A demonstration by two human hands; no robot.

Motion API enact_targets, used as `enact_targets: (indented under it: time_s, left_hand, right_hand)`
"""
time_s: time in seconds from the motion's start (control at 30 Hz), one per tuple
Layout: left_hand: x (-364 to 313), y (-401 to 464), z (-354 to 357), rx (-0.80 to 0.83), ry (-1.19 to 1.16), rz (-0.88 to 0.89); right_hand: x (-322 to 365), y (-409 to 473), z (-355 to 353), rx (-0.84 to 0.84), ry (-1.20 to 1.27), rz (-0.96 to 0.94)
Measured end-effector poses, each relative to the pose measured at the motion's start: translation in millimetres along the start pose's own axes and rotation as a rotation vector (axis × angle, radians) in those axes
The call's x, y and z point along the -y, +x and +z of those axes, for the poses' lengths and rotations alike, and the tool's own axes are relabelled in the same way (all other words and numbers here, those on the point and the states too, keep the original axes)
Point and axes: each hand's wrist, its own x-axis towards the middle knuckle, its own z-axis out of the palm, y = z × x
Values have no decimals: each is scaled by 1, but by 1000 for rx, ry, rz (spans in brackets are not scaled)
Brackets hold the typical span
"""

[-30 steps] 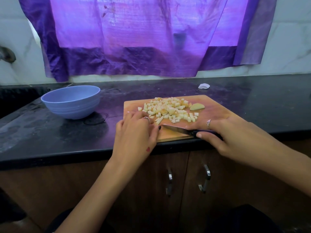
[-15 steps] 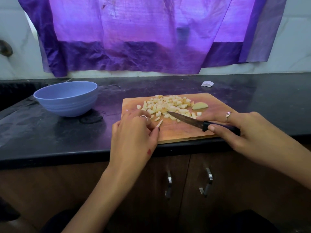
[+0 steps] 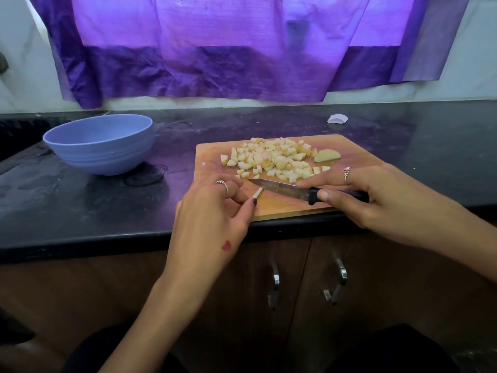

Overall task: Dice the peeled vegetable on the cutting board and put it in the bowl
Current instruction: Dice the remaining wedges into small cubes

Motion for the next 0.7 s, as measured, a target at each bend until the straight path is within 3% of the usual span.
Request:
enact_targets:
  time_s: [0.13,0.43,0.53,0.7]
  left_hand:
    - [2,-1,1,-3,-15,2]
    - [4,-1,3,-15,-26,20]
    - [5,-2,4,-15,-30,14]
    - [5,-1,5,-27,-31,15]
  right_hand:
    - [0,3,0,0,-12,7]
    - [5,8,-12,6,-96,-169]
    - [9,7,-11,-64,-164,-122]
    - [10,1,-7,-111,-34,-154]
